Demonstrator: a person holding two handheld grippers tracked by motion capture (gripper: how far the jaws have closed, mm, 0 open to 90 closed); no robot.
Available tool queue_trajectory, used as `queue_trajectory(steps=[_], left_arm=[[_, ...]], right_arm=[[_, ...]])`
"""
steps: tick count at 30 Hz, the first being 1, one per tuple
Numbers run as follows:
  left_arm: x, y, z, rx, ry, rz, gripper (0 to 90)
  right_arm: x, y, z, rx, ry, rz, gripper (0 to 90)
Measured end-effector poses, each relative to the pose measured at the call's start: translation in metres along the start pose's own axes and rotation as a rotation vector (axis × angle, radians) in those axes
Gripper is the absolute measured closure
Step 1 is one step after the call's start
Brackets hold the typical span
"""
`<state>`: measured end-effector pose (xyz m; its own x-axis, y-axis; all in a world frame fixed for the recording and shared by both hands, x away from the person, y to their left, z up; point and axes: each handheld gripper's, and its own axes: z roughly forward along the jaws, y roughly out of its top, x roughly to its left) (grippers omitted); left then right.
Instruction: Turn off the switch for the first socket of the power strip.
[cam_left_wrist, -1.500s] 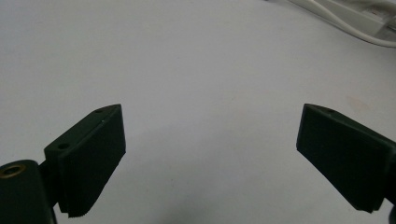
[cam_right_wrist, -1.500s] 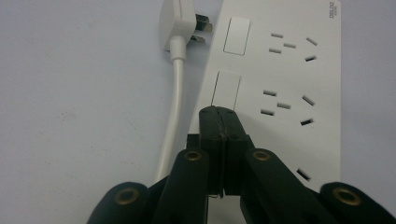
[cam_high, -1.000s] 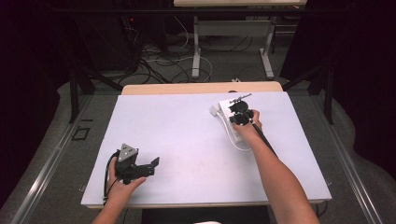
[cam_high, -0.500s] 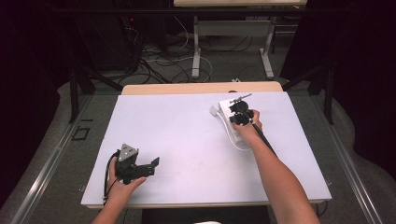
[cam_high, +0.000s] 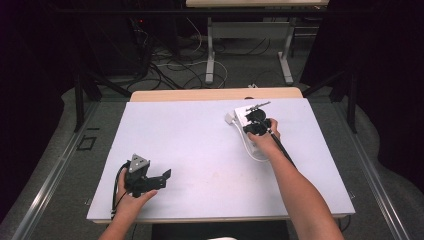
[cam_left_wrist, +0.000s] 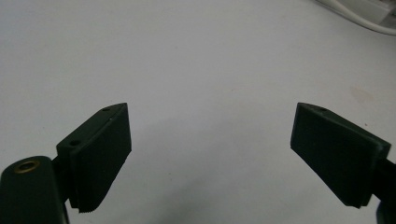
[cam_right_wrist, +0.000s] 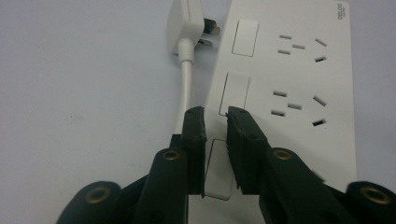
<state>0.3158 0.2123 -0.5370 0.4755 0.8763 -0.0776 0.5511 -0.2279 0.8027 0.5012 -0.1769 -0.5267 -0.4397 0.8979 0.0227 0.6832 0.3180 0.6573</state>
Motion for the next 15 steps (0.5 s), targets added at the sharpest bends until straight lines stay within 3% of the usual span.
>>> queue_trajectory(steps=[3,10,15], left_arm=[[-0.001,0.000,0.000,-0.004,0.000,-0.006,13.5],[0.000,0.000,0.000,-0.005,0.005,-0.009,13.9],[-0.001,0.001,0.000,-0.008,0.005,-0.009,13.9]], right_arm=[[0.001,0.001,-0.002,-0.009,0.003,-0.013,76.3],[0.002,0.006,-0.015,-0.064,0.024,0.004,75.7],[0.000,0.006,-0.023,-0.072,0.029,0.012,75.4]])
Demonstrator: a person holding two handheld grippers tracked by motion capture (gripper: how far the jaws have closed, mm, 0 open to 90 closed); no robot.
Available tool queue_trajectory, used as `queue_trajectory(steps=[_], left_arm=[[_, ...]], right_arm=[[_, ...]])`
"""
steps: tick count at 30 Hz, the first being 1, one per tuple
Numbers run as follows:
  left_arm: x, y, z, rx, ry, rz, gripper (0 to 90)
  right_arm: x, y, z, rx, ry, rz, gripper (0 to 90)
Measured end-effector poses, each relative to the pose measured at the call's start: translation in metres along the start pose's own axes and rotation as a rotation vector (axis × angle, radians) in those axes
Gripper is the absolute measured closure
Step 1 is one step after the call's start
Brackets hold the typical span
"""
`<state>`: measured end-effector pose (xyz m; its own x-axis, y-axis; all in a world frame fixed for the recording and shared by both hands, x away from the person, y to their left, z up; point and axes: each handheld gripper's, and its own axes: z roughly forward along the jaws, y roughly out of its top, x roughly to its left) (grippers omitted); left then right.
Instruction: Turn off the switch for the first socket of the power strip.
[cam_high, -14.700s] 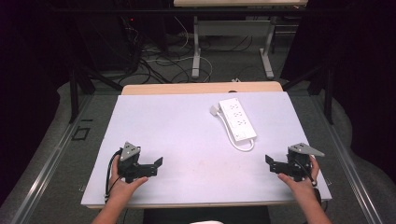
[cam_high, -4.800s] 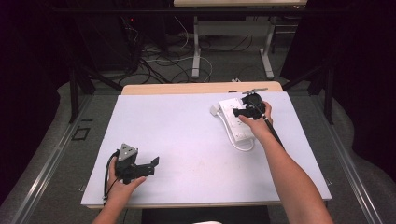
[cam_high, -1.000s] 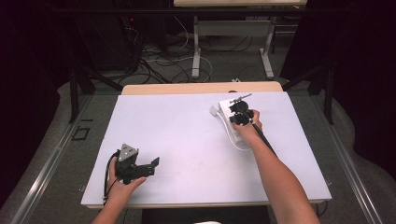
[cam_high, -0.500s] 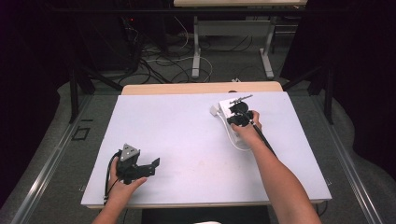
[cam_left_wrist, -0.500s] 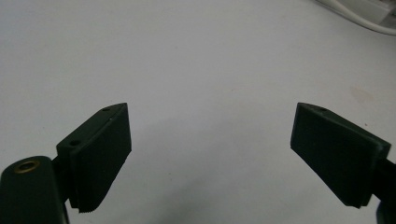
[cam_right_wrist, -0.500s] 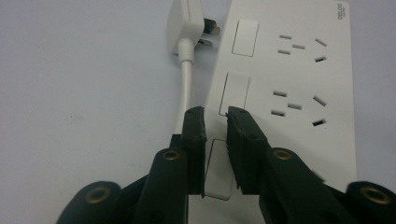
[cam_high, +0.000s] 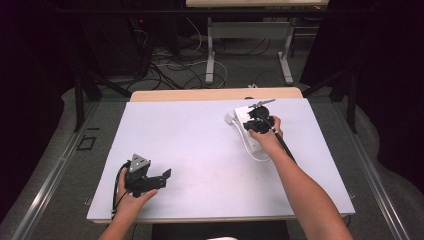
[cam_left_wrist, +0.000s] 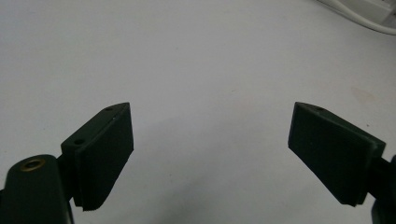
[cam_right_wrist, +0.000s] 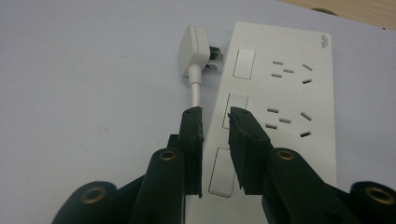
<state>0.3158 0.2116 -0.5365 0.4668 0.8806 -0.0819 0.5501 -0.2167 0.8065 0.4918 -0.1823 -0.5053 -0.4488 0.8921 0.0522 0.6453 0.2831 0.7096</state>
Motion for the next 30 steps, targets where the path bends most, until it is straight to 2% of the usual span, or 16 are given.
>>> queue_trajectory(steps=[3,8,10,12,13,16,19,22,25,30], left_arm=[[0.001,0.000,0.001,-0.003,0.002,0.010,13.9],[0.000,0.001,0.001,-0.004,0.000,0.003,13.9],[0.000,0.001,0.000,-0.005,0.000,-0.001,13.9],[0.001,0.001,0.000,-0.007,0.006,0.008,13.9],[0.000,0.001,0.000,-0.006,0.001,-0.006,13.9],[0.000,0.000,0.000,-0.016,0.002,-0.007,13.9],[0.000,0.000,-0.001,-0.012,0.002,-0.007,13.9],[0.000,0.000,-0.001,-0.012,0.003,-0.007,13.9],[0.000,0.000,-0.001,-0.023,0.009,-0.009,13.9],[0.000,0.001,0.000,-0.007,0.002,-0.006,13.9]], right_arm=[[0.000,0.000,-0.005,-0.005,-0.009,-0.001,74.4],[0.004,0.000,-0.012,-0.013,-0.005,0.004,69.4],[0.004,-0.001,-0.014,-0.028,-0.002,-0.017,67.0],[0.005,-0.002,-0.016,-0.028,0.001,-0.014,65.0],[0.006,-0.003,-0.017,-0.032,0.002,-0.010,63.7],[0.005,-0.006,-0.021,-0.038,0.005,0.000,60.9],[0.006,-0.010,-0.027,-0.048,0.000,-0.002,56.0],[0.006,-0.013,-0.034,-0.042,0.022,0.009,51.4],[0.006,-0.017,-0.041,-0.057,0.017,0.004,48.8],[0.007,-0.023,-0.055,-0.078,0.034,-0.003,45.9]])
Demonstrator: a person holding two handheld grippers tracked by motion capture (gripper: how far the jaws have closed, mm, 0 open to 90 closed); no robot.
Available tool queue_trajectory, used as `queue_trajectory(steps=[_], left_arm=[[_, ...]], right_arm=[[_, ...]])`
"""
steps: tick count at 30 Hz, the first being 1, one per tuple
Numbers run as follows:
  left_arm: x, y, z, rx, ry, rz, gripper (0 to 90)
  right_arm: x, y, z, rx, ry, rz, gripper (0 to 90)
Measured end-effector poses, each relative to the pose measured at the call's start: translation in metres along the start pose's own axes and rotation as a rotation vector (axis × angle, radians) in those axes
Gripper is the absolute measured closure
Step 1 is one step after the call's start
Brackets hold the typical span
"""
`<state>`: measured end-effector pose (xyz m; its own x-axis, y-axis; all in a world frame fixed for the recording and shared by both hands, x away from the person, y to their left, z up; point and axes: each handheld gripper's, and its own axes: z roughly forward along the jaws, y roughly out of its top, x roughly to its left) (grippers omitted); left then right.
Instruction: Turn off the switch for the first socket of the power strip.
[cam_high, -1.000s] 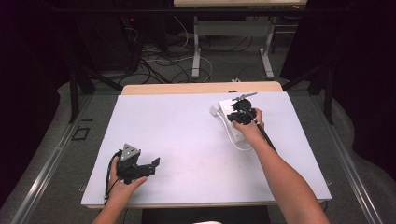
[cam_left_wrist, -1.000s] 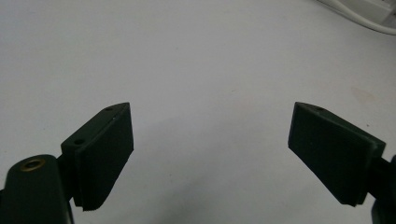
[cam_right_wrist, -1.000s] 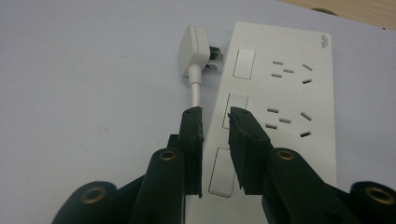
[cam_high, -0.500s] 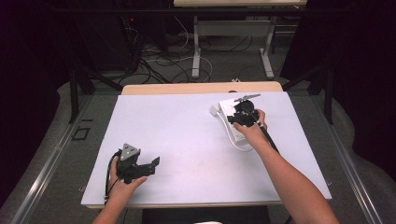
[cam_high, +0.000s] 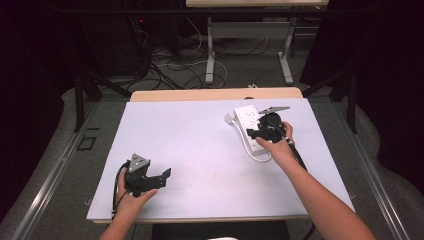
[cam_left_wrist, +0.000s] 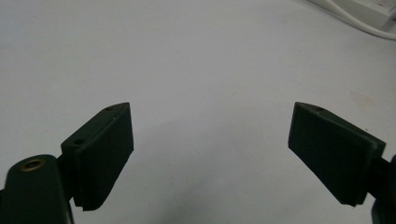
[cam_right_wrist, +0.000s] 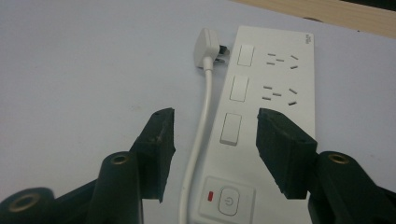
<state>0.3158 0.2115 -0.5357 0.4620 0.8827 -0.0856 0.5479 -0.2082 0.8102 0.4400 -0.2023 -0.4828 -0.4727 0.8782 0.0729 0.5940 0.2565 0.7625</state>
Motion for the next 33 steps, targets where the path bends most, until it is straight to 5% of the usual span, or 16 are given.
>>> queue_trajectory(steps=[13,25,33], left_arm=[[0.000,0.000,0.000,-0.001,0.001,-0.003,13.9],[-0.001,0.000,0.000,-0.006,0.003,-0.006,13.9],[-0.001,0.000,0.000,-0.003,0.005,-0.006,13.9]], right_arm=[[0.011,-0.018,-0.028,-0.054,0.050,-0.035,30.8],[0.006,-0.042,-0.044,-0.070,0.084,0.045,18.4],[0.002,-0.060,-0.054,-0.063,0.025,0.020,14.0]])
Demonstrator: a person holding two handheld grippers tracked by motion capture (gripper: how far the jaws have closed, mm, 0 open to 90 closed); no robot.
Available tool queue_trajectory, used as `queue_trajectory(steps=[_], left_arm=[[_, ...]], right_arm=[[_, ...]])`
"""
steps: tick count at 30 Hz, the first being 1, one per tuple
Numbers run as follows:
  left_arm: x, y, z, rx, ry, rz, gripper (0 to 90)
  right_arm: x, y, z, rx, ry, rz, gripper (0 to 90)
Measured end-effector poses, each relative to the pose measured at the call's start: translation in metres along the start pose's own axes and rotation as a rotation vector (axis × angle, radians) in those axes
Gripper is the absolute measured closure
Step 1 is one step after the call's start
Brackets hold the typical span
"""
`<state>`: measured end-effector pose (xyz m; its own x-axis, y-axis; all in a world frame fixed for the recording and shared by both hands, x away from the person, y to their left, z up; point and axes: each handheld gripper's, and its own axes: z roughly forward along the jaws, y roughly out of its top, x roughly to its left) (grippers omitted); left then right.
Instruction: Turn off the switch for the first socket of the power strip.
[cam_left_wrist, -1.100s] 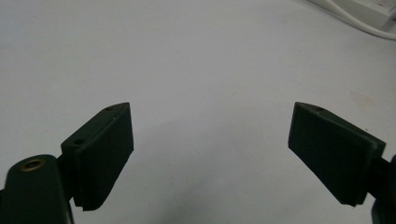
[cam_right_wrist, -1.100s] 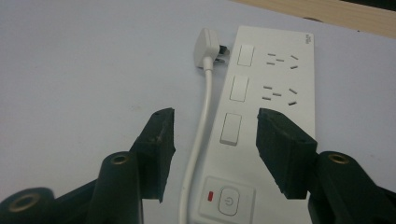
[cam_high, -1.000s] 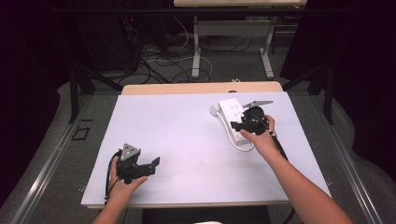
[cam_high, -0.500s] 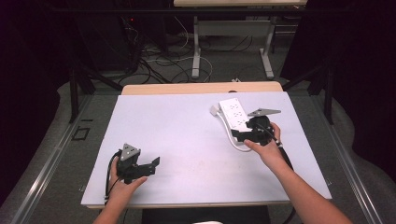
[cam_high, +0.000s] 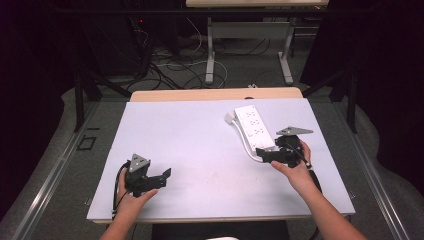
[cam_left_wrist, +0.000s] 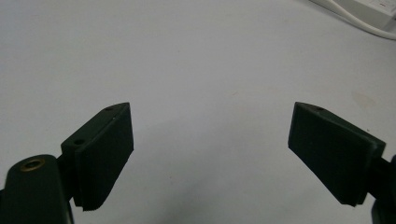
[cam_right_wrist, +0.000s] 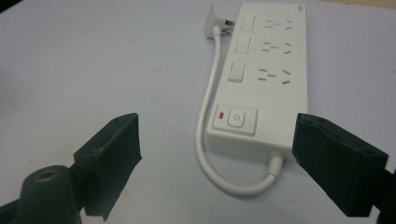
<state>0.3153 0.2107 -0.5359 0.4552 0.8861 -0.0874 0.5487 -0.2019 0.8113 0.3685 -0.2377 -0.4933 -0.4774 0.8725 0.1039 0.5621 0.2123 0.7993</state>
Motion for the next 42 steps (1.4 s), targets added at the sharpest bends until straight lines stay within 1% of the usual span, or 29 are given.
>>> queue_trajectory(steps=[1,3,4,7,10,11,12,13,14,21,23,24,25,26,27,28,30,31,32,34,35,37,38,39,42], left_arm=[[0.000,0.000,0.000,-0.001,0.000,0.001,13.9],[0.000,0.000,0.000,0.000,0.000,0.001,13.9],[0.000,0.000,0.000,0.000,0.000,0.001,13.9],[0.000,0.000,0.000,0.002,0.001,0.002,13.9],[0.000,0.000,0.000,0.003,0.003,0.002,13.9],[0.000,0.000,0.000,0.002,0.003,0.002,13.9],[0.000,0.000,0.000,0.001,0.003,0.001,13.9],[-0.001,0.000,0.000,0.001,0.004,0.001,13.9],[0.000,0.000,0.000,0.003,0.006,0.010,13.9],[-0.002,0.000,0.001,0.000,0.003,0.007,13.9],[-0.002,0.000,0.001,0.000,0.003,0.007,13.9],[-0.001,0.000,0.000,0.005,0.007,0.018,13.9],[-0.001,0.000,0.000,0.004,0.007,0.017,13.9],[-0.001,0.000,0.000,0.003,0.005,0.016,13.9],[-0.001,0.000,0.001,0.000,0.002,0.005,13.9],[-0.001,0.000,0.000,0.000,0.002,0.008,13.9],[-0.001,0.000,0.000,0.001,0.001,0.008,13.9],[-0.001,0.000,0.000,0.001,0.000,0.007,13.9],[-0.001,0.000,0.000,0.003,0.004,0.019,13.9],[-0.001,0.000,0.000,0.004,0.004,0.020,13.9],[-0.001,0.000,0.000,0.006,0.002,0.021,13.9],[-0.001,0.000,0.001,0.002,0.003,0.022,13.9],[-0.002,0.000,0.001,0.002,-0.002,0.011,13.9],[-0.002,0.001,0.001,0.004,0.002,0.021,13.9],[-0.002,0.001,0.001,0.008,0.000,0.025,13.9]], right_arm=[[0.001,-0.003,-0.001,0.006,-0.011,-0.004,12.6],[0.000,-0.008,-0.002,0.008,-0.029,-0.028,9.2],[0.000,-0.010,-0.003,0.010,-0.032,-0.033,8.0],[-0.001,-0.019,-0.007,0.004,-0.038,-0.027,5.8],[-0.002,-0.027,-0.011,0.004,-0.046,-0.034,2.9],[-0.003,-0.030,-0.012,0.000,-0.051,-0.046,2.3],[-0.003,-0.032,-0.013,0.001,-0.056,-0.048,1.9],[-0.003,-0.035,-0.014,0.002,-0.057,-0.051,1.4],[-0.004,-0.037,-0.014,0.003,-0.053,-0.049,0.4],[-0.006,-0.055,-0.016,0.003,-0.055,-0.052,0.0],[-0.007,-0.060,-0.015,0.007,-0.055,-0.047,0.0],[-0.008,-0.062,-0.015,0.006,-0.061,-0.049,0.0],[-0.009,-0.064,-0.015,0.009,-0.061,-0.044,0.0],[-0.010,-0.065,-0.015,0.003,-0.062,-0.045,0.0],[-0.009,-0.066,-0.015,0.002,-0.063,-0.027,0.0],[-0.011,-0.067,-0.015,-0.003,-0.072,-0.038,0.0],[-0.013,-0.068,-0.015,-0.013,-0.087,-0.031,0.0],[-0.014,-0.068,-0.016,-0.017,-0.085,-0.032,0.0],[-0.014,-0.069,-0.016,-0.019,-0.087,-0.020,0.0],[-0.016,-0.070,-0.017,-0.026,-0.091,-0.019,0.0],[-0.016,-0.070,-0.017,-0.027,-0.092,-0.006,0.0],[-0.020,-0.071,-0.017,-0.032,-0.104,-0.021,0.0],[-0.020,-0.071,-0.018,-0.032,-0.111,-0.013,0.0],[-0.022,-0.072,-0.017,-0.033,-0.115,-0.012,0.0],[-0.024,-0.073,-0.017,-0.029,-0.119,0.013,0.0]])
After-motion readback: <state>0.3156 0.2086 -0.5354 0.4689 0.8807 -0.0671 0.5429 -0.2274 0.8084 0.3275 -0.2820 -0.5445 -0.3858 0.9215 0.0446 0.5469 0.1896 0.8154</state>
